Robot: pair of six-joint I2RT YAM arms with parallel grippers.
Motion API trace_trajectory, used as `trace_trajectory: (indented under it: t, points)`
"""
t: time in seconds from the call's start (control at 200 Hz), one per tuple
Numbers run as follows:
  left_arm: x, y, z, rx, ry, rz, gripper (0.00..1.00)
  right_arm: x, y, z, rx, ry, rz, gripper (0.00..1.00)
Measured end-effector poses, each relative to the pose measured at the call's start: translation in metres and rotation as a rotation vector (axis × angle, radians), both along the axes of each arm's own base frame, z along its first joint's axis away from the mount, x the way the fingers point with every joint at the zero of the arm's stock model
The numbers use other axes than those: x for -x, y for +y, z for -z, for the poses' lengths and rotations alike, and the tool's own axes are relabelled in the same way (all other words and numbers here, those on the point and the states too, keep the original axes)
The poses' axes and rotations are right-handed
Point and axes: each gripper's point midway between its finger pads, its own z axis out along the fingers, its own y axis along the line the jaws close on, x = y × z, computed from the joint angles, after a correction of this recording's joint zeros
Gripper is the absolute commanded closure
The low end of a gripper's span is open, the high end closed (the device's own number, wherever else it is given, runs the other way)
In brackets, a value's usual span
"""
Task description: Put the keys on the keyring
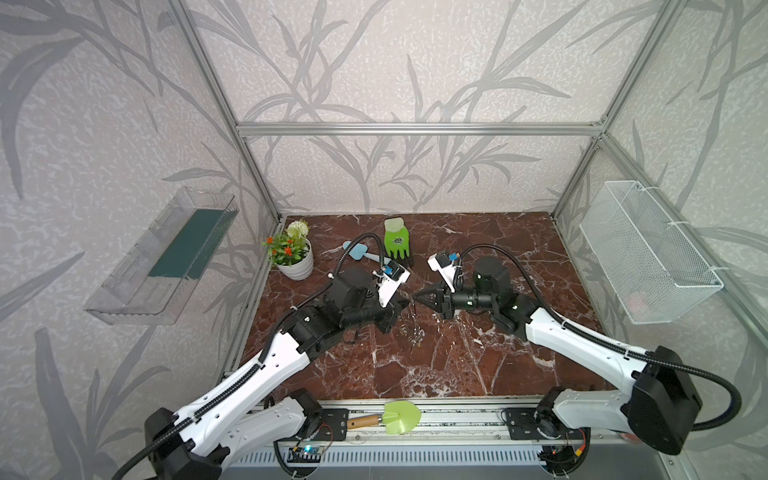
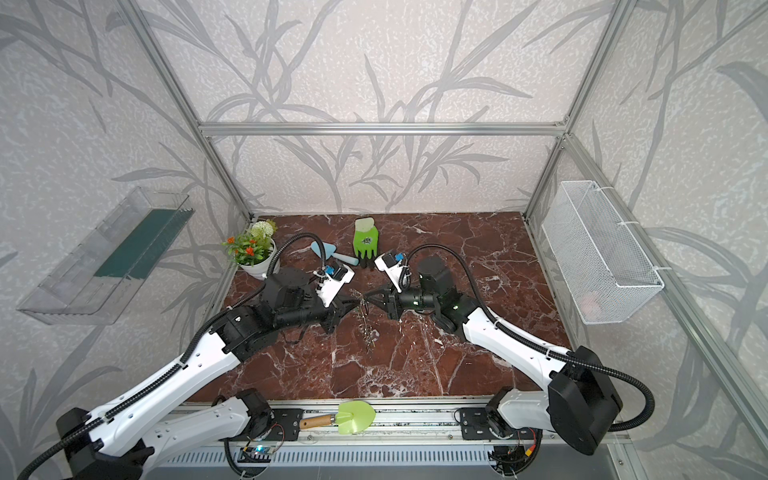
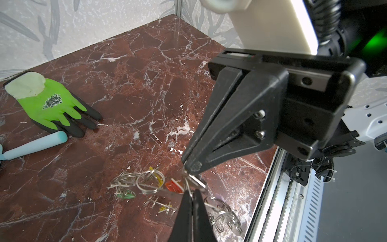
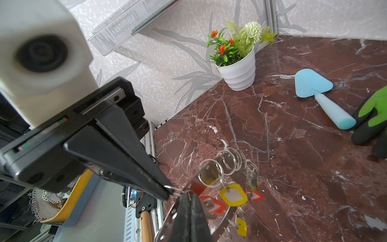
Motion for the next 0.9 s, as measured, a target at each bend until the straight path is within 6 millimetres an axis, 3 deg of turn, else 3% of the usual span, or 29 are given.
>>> trace_trajectory:
  t: [0.28, 0.62, 0.9]
  points:
    - [0.001, 0.004, 0.004, 0.011, 0.001, -0.024, 1.00, 0.001, 0.003, 0.005, -0.006, 0.057, -0.011, 1.00]
    - [0.002, 0.008, -0.018, 0.156, -0.075, -0.087, 1.00, 0.005, 0.004, -0.018, -0.080, 0.122, -0.068, 1.00]
    - [0.000, 0.002, -0.019, 0.253, -0.160, -0.107, 1.00, 0.010, -0.002, -0.018, -0.047, 0.196, -0.076, 1.00]
